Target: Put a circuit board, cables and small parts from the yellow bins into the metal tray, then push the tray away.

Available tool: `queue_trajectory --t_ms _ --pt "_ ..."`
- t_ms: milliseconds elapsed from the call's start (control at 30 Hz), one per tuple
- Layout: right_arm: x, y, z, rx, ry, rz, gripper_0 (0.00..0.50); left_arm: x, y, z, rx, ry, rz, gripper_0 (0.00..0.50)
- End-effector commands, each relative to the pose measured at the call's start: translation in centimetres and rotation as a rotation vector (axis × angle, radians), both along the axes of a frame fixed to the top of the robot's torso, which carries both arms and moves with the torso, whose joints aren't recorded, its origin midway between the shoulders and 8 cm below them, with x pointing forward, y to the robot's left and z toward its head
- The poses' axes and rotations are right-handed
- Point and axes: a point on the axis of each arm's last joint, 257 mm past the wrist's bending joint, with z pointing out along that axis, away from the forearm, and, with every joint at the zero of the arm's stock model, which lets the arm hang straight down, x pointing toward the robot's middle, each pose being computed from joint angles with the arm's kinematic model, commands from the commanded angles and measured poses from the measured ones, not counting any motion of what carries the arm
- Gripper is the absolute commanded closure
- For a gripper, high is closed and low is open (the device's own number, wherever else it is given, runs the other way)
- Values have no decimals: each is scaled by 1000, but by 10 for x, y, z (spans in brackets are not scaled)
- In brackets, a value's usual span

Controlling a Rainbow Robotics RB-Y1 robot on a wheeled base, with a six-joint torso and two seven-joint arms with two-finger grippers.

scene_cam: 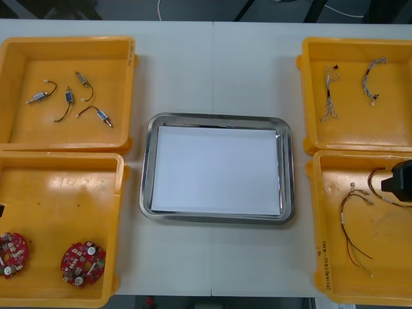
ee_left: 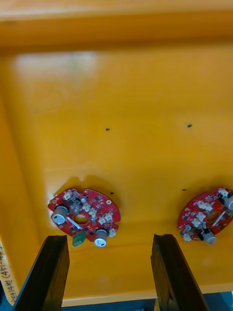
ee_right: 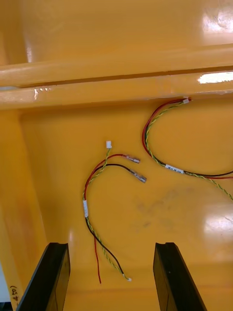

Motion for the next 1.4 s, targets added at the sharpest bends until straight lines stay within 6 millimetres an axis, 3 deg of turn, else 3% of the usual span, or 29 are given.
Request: queue_trajectory --t_ms 33,500,1067,1400 --pt "-2 16 -21 38 9 10 0 -11 8 -1 94 17 -137 0" --pt "-6 21 -63 80 38 20 0 -29 14 -27 109 86 -157 0" --pt "-9 26 -87 48 30 33 0 -41 16 -55 111 148 -186 0" --pt "2 25 -99 -18 -5 28 0 -44 16 -70 109 180 -196 0"
